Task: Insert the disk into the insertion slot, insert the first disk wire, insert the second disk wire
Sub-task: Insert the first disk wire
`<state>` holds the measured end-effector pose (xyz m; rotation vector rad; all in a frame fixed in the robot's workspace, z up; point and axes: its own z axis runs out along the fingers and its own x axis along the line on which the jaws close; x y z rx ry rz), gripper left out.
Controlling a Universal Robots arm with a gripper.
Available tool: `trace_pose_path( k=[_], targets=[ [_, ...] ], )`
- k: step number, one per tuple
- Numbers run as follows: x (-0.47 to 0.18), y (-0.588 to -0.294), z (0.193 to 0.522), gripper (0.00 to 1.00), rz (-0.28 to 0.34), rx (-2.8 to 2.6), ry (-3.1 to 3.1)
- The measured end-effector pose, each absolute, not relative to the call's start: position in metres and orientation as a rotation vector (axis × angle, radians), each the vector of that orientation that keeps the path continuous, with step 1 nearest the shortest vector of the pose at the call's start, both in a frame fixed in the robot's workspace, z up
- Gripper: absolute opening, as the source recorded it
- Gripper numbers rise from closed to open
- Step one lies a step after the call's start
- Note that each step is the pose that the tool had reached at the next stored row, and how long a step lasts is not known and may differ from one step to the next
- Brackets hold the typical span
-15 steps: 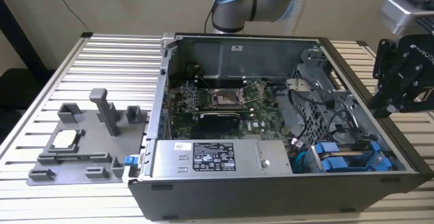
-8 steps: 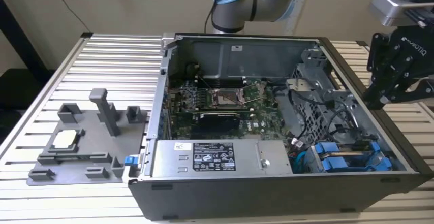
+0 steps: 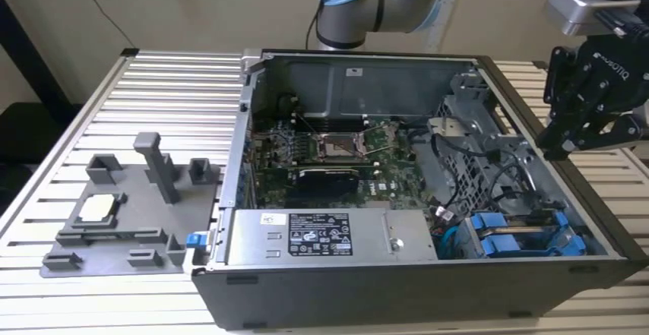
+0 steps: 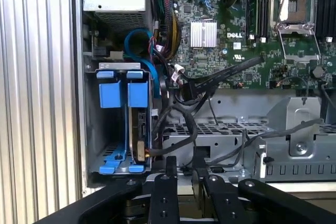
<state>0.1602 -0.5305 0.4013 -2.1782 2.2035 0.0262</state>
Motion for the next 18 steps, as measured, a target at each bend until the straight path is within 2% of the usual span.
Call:
trace_pose_path(
  k=[18],
  targets=[
    [0.112, -0.524, 0.400, 0.27, 0.018, -2.177, 2.204]
  ],
)
